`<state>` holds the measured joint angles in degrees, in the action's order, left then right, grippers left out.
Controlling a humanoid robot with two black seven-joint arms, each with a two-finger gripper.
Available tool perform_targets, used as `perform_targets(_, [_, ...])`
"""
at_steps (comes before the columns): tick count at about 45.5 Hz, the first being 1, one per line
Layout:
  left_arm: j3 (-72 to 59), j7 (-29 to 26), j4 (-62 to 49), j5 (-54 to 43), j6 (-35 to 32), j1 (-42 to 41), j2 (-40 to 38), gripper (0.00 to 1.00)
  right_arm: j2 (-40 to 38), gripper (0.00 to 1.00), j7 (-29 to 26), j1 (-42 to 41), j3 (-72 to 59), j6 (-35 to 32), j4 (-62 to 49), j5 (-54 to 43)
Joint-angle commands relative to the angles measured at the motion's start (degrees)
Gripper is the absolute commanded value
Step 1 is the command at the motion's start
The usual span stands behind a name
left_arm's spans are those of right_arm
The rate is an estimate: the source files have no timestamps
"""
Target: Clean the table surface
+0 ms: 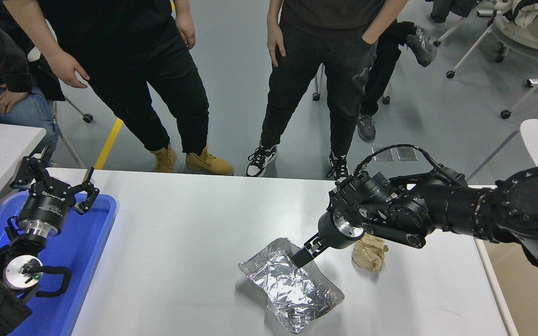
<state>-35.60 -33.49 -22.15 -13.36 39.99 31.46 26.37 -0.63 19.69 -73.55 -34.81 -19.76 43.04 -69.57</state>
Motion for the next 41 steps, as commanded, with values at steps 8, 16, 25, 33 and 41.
perform_targets(8, [0.0, 0.0, 0.0, 0.0, 0.0, 0.0, 0.0, 1.0, 0.63, 0.87, 0.08, 3.77, -2.28, 3.32, -1.73, -0.13])
perform_targets(16, [0.0, 0.0, 0.0, 0.0, 0.0, 0.0, 0.0, 1.0, 0.63, 0.85, 0.08, 4.82, -2.81, 4.47, -2.17, -0.21])
perform_targets(25, [0.0, 0.0, 0.0, 0.0, 0.0, 0.0, 0.0, 1.0, 0.63, 0.82, 0.17, 5.88, -3.42, 5.79, -2.87, -0.21])
perform_targets(33, [0.0, 0.0, 0.0, 0.0, 0.0, 0.0, 0.0, 1.0, 0.63, 0.75, 0.26, 6.4, -3.51, 5.87, -3.23, -0.21])
perform_targets(41, [0.0, 0.0, 0.0, 0.0, 0.0, 0.0, 0.0, 1.0, 0.63, 0.51, 0.69, 6.4, -3.6, 5.7, -3.4, -0.21])
